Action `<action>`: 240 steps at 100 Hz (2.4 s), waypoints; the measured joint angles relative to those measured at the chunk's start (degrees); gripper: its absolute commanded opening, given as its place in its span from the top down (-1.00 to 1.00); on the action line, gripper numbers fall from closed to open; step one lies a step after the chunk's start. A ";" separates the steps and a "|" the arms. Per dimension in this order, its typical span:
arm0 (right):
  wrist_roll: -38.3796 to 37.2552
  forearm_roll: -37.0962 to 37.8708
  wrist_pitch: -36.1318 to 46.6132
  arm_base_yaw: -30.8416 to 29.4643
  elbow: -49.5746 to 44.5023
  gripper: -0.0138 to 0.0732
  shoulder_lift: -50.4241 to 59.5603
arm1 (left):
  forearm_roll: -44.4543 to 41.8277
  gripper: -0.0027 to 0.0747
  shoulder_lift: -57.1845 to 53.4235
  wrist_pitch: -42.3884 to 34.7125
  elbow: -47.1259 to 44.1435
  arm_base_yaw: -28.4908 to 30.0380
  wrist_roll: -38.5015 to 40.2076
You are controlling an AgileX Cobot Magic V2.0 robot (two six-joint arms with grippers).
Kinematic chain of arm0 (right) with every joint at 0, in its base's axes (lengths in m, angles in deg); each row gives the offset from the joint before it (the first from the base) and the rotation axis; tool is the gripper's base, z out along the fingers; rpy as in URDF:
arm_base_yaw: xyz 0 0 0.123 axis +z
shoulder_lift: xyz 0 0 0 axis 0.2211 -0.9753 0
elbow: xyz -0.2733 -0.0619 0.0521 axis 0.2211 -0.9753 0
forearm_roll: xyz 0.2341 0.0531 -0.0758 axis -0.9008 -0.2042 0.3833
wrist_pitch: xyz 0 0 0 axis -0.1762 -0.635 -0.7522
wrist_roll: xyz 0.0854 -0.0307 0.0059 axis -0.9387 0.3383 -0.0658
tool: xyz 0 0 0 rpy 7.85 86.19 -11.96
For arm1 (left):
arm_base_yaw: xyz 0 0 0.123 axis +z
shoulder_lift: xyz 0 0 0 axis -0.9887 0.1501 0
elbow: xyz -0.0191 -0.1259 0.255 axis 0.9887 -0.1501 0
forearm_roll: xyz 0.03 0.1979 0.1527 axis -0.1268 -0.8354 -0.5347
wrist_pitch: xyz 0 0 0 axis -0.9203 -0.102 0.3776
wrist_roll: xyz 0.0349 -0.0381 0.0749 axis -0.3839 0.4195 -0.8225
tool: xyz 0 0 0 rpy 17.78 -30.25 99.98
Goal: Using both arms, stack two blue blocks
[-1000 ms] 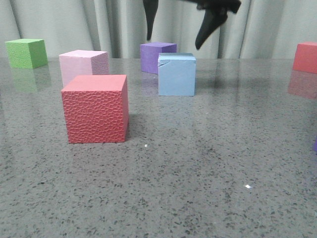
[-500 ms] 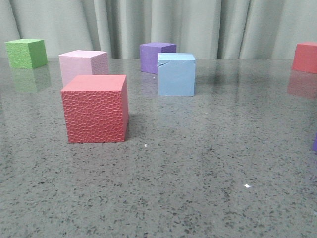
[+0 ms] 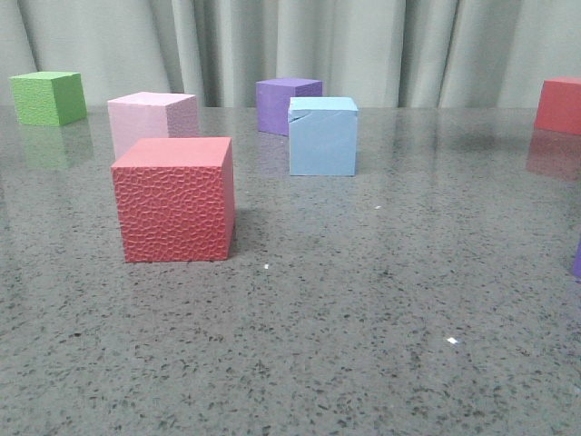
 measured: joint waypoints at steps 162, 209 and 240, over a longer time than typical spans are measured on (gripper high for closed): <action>3.62 -3.04 7.88 -12.24 -69.77 -0.82 67.80 | 0.00 -0.66 0.00 0.00 0.00 0.00 0.00; 3.62 -3.04 7.43 -12.24 -70.13 -0.82 67.80 | -1.22 -0.66 0.39 -2.44 0.66 0.00 0.00; 3.62 -3.04 7.72 -12.24 -70.13 -0.82 67.80 | -8.62 -0.66 10.59 -3.01 9.29 0.00 0.00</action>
